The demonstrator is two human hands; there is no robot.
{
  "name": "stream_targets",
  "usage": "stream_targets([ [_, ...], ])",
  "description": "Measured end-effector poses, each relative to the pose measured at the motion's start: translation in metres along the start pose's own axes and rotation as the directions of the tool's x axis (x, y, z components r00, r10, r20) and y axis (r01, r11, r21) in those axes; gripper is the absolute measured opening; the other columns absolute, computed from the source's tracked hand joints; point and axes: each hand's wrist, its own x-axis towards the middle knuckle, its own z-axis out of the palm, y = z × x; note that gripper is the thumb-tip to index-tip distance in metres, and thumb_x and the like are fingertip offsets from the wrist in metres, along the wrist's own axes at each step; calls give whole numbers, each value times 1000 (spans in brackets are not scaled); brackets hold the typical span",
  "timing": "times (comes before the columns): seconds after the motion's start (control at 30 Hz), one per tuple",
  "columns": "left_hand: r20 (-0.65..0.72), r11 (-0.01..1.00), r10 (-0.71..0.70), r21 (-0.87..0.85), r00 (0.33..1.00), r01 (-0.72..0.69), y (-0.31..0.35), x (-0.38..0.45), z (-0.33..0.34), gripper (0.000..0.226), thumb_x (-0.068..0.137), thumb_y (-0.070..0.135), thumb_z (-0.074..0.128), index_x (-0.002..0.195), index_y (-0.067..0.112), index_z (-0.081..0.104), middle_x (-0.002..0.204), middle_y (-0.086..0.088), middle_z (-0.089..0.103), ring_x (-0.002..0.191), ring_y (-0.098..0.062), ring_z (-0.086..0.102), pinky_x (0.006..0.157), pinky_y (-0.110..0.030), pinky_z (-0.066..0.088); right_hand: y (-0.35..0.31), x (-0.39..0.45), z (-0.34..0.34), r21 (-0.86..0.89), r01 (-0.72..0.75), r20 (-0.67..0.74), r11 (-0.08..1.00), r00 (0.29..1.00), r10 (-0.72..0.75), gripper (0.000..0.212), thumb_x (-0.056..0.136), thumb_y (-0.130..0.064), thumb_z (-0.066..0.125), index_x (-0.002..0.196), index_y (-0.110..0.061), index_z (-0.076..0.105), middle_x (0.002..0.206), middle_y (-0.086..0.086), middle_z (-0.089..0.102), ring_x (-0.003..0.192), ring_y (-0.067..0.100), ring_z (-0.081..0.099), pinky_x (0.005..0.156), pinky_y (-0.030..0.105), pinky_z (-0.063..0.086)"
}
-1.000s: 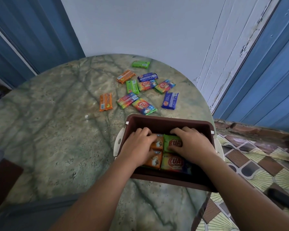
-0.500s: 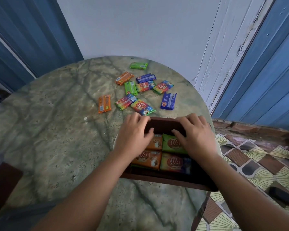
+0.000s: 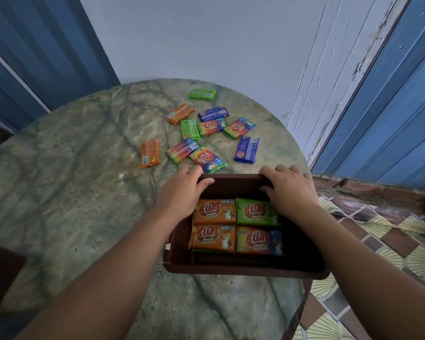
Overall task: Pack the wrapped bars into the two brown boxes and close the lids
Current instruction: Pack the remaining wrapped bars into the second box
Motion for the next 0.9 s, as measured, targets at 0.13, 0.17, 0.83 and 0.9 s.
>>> stream_targets([
  [0.13, -36, 995, -104, 2, 994, 104, 2, 2, 2, 37, 103, 61, 35, 97, 25, 42, 96, 2, 52, 76, -20, 55, 52, -32, 32, 3, 31, -4, -11, 78, 40, 997, 996, -78, 27, 102, -45, 54, 128, -40, 47, 121, -3, 60, 117, 26, 52, 96, 47, 42],
  [0.17, -35, 991, -135, 7, 990, 135, 1, 5, 4, 40, 103, 62, 34, 100, 23, 45, 98, 0, 53, 78, -22, 57, 53, -33, 35, 3, 39, -4, -13, 98, 49, 995, 994, -97, 28, 102, -45, 54, 129, -40, 47, 122, -3, 60, 117, 26, 51, 96, 47, 42],
  [0.83, -93, 960, -255, 98, 963, 264, -7, 24, 12, 46, 102, 64, 31, 108, 23, 52, 98, -1, 55, 91, -22, 56, 65, -34, 41, 4, 88, -5, -1, 208, 88, 978, 974, -207, 30, 102, -44, 55, 131, -40, 47, 129, -2, 59, 123, 26, 50, 103, 51, 42],
  [0.9, -72, 961, -243, 121, 967, 250, -7, 25, 10, 49, 103, 64, 29, 112, 22, 53, 103, -4, 59, 98, -26, 57, 71, -38, 47, 4, 87, -6, -3, 200, 99, 980, 975, -199, 32, 102, -45, 55, 132, -39, 47, 130, -2, 58, 123, 27, 49, 103, 50, 41],
])
